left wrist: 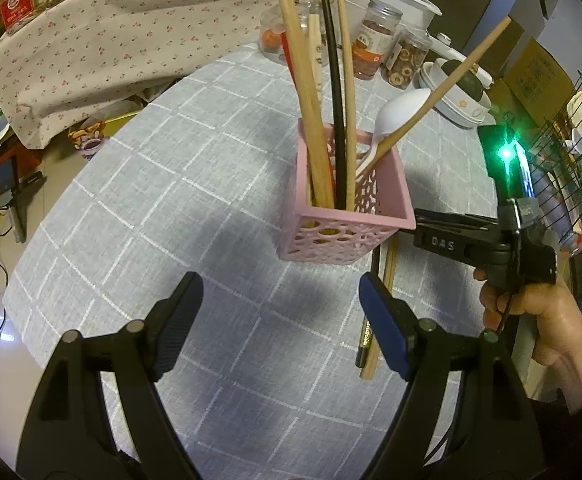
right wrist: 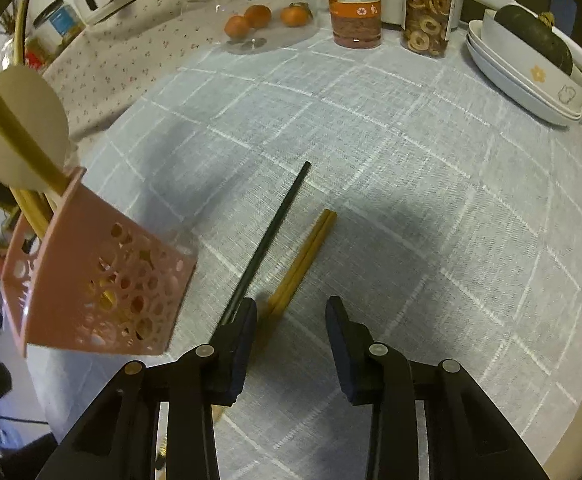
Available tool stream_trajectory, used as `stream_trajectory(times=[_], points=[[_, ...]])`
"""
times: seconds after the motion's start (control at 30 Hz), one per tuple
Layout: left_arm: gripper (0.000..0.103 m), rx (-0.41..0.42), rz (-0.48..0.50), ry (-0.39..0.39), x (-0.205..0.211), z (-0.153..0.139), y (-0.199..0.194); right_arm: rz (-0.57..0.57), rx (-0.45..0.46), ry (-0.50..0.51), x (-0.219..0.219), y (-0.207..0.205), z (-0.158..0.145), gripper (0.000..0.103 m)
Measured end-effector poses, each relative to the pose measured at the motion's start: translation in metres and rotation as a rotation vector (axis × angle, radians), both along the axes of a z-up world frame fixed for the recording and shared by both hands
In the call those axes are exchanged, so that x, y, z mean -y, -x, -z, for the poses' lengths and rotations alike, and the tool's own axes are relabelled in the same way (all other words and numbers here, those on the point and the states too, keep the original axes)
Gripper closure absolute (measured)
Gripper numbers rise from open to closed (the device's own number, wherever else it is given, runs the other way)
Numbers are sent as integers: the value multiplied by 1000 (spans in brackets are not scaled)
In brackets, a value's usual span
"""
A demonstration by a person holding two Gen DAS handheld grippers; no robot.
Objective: Organize utensils
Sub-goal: 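Grasp the last loose wooden chopstick with the right tool, then grasp the black chopstick with the left tool while the right tool holds the wooden one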
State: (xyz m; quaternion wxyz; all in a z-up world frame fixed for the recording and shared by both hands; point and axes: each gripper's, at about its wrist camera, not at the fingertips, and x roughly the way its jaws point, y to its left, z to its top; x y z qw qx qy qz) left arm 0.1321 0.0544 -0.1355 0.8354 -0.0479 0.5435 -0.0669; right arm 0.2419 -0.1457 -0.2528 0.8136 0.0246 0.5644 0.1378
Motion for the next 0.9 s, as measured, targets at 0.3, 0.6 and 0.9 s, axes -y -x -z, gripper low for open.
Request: stream_trajectory(times=[0.3, 0.6, 0.9], points=[[23, 38, 89, 63, 14, -14, 11, -23, -4, 74, -1, 5, 1, 93], [28, 118, 282, -5, 80, -41, 48, 81, -17, -56, 80, 41, -25, 94], [67, 30, 367, -66, 190, -22, 2, 152, -28, -185, 159, 64, -30, 94]])
